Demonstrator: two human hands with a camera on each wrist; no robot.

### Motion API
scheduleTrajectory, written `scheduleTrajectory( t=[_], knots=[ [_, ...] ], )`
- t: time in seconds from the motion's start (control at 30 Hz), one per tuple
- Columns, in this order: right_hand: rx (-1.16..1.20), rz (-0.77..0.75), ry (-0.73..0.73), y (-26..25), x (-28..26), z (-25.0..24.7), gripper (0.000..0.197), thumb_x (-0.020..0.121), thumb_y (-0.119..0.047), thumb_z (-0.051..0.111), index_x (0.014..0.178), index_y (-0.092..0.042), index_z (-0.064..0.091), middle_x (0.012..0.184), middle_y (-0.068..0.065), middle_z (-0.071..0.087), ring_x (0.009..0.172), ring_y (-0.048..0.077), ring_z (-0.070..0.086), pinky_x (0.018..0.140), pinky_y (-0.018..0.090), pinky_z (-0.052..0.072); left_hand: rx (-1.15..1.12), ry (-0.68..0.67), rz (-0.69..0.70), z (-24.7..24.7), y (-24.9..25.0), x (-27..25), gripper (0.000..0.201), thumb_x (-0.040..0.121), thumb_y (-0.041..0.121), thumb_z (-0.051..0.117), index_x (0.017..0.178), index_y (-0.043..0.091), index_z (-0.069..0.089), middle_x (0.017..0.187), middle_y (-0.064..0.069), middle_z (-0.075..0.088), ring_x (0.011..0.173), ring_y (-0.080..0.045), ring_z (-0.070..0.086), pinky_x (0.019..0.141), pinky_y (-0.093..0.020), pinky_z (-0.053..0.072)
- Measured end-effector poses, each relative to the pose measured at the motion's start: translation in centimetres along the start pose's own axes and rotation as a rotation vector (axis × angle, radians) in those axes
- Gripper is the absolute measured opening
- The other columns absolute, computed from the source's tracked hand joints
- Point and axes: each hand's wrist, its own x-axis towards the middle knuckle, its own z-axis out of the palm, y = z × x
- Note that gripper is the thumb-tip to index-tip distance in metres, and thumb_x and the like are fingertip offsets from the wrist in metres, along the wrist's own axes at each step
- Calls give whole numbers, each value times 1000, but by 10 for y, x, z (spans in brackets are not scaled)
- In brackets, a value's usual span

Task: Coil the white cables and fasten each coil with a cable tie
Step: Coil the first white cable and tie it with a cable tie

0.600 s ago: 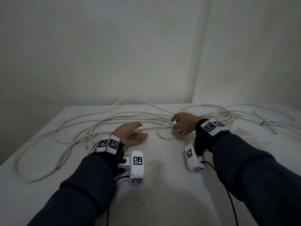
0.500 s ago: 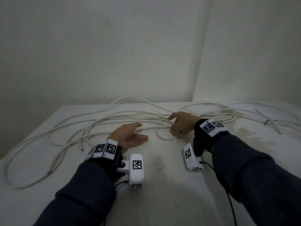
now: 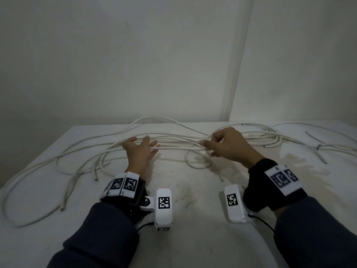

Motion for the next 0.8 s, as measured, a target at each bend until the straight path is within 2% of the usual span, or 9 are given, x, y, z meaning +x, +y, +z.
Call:
scheduleTrajectory(
  t=[0.1,0.2,0.37,0.47,0.53,0.6,0.67,0.73,0.8],
  knots=[
    [-134,150,-33,9,-8,-9,39,84,-25,72,52,-10,56,67,12,71,56,14,62,64,22,48,-204,102,111,-11,17,-13,47,93,-11,38,119,24,21,102,-11,40,83,-19,56,72,-30,56],
    [-3,316,-30,14,-15,-14,25,76,-11,80,70,-6,56,72,15,69,64,23,68,67,31,58,-308,83,144,-18,37,-21,60,93,-10,31,133,32,15,110,-13,36,69,-14,50,55,-20,45],
    [246,443,194,36,-7,-4,94,48,-17,90,125,6,41,112,25,59,105,38,62,89,49,54,-265,-225,152,-24,68,-40,79,103,19,40,137,58,-20,84,-7,58,38,-4,30,35,-14,26],
    [493,383,275,25,-16,3,74,60,0,85,124,6,49,111,22,63,105,37,63,93,50,52,-188,-359,148,-28,75,-48,75,103,33,36,137,53,-27,79,-6,60,34,-3,26,34,-14,22],
    [563,287,269,7,-33,0,51,69,11,77,114,-4,57,104,15,66,99,33,65,87,46,55,-174,-400,99,-35,72,-49,71,103,38,34,144,35,-23,78,-7,59,32,-4,23,32,-14,21],
    [608,170,213,-5,-42,-3,43,73,17,72,108,-6,59,98,11,67,89,28,66,71,34,59,-171,-415,52,-45,66,-52,46,103,35,33,140,22,8,77,-8,58,31,-4,22,31,-13,20],
    [622,84,156,-13,-51,-7,42,74,18,70,107,-7,62,97,8,68,80,21,65,60,26,57,-196,-389,29,-56,57,-52,9,104,26,33,101,19,31,74,-8,60,30,-4,23,31,-13,19],
    [558,54,143,-16,-56,-10,44,74,19,69,108,-9,64,97,7,70,76,19,64,57,26,53,-191,-322,8,-66,49,-53,14,104,14,33,90,14,35,77,-10,61,31,-4,26,29,-13,22],
    [478,114,157,-10,-53,-9,45,73,19,69,111,-5,64,95,8,69,75,21,63,56,29,52,-177,-257,-14,-78,40,-48,13,100,0,34,100,8,44,83,-10,58,32,-3,31,30,-13,26]
  ],
)
